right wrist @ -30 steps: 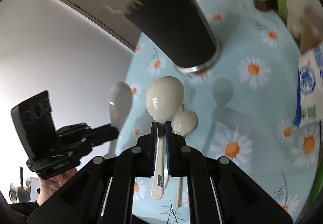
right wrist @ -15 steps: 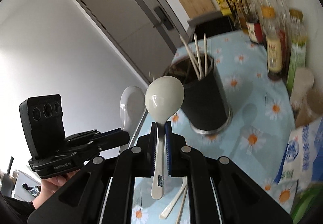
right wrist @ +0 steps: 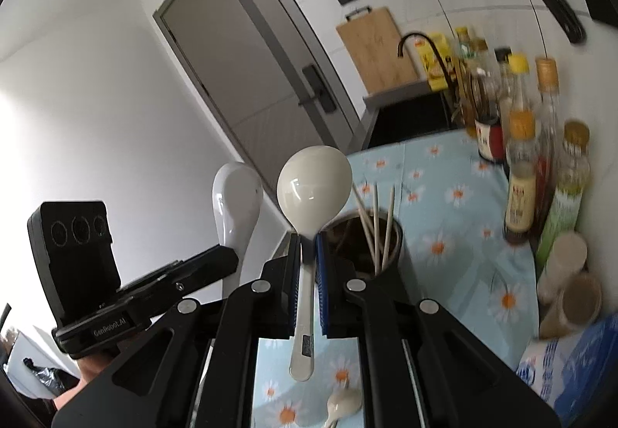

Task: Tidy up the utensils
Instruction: 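Carry both spoons upright with both grippers over the black holder, then lower both spoons into the black holder and open both grippers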

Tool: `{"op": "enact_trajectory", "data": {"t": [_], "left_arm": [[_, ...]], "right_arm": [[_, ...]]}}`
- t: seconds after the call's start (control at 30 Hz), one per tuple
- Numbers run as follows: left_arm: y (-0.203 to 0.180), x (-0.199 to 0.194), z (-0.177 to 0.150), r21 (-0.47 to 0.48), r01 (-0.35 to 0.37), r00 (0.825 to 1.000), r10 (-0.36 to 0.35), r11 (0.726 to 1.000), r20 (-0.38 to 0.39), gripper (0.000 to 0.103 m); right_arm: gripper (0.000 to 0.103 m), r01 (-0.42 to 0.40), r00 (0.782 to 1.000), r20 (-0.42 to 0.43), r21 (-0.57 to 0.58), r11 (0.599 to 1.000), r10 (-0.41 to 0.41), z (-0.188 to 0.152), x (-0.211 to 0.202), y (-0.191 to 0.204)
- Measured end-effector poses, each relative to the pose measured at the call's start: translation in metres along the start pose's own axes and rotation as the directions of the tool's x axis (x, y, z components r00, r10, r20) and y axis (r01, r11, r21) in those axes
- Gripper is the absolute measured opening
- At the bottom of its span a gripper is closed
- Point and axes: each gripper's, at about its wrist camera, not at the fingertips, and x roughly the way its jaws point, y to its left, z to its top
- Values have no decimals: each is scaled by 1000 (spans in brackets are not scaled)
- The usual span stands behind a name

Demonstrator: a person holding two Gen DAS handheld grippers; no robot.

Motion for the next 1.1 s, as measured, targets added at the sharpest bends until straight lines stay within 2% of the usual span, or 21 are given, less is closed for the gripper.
{"op": "enact_trajectory", "data": {"t": [0.23,0.63,0.8,1.1], "left_arm": [[7,15,15,3,-13,996,13,1000,86,4],[25,35,23,5,-64,976,62,998,209,4],[29,46,15,5,-93,968,89,996,234,4],[31,65,-3,39,-158,961,145,987,234,4]], "right_arm": [[9,23,998,66,-31,999,-21,24,12,0],[9,83,982,177,-70,994,-70,44,31,-8],[9,117,976,193,-75,990,-101,41,41,-16],[9,116,980,170,-53,992,-106,26,59,-34]]}}
